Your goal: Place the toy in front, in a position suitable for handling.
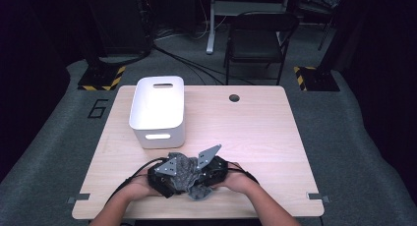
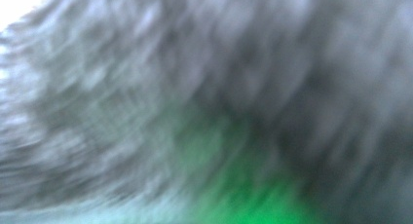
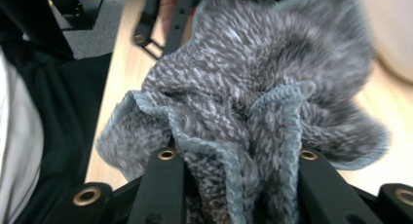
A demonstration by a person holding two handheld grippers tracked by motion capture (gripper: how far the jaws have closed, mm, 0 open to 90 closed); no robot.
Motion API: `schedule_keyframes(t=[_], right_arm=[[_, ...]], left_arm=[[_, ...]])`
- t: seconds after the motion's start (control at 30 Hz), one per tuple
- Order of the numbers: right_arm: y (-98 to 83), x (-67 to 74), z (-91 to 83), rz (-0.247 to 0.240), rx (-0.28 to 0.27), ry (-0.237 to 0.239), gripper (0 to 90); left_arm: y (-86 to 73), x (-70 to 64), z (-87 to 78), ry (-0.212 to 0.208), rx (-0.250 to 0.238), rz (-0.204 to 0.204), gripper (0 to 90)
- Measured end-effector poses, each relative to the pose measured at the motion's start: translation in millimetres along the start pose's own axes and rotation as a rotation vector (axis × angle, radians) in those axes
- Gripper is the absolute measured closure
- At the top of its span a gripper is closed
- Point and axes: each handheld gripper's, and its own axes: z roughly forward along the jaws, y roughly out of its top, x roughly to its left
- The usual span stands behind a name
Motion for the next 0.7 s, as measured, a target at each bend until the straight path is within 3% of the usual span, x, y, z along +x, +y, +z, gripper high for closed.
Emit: schedule_keyframes(t=[0.13,0.23,0.3,0.53,0.63,0.7], right_arm=[[2.6,-1.2,14.3,0.069,0.015,-0.005,69.4],[3.5,1.7,13.8,0.031,0.042,-0.032,70.0],[1.8,2.7,8.1,-0.009,0.062,-0.04,70.2],[-20.1,-6.4,-34.4,0.008,0.089,-0.079,70.5],[-25.6,-7.4,-41.2,0.044,0.069,-0.099,70.3],[-22.8,-5.2,-36.2,0.028,0.069,-0.106,70.3]], left_arm=[[-0.1,0.0,0.1,0.004,-0.003,0.001,24.2],[0.0,-0.3,0.2,0.006,-0.003,0.0,24.3],[0.3,-0.9,0.5,0.007,-0.002,-0.005,24.3],[0.5,-0.8,0.7,0.008,-0.004,-0.004,24.3],[0.7,-0.9,0.7,0.01,-0.001,-0.004,24.3],[0.8,-0.9,0.7,0.01,0.0,-0.004,24.3]])
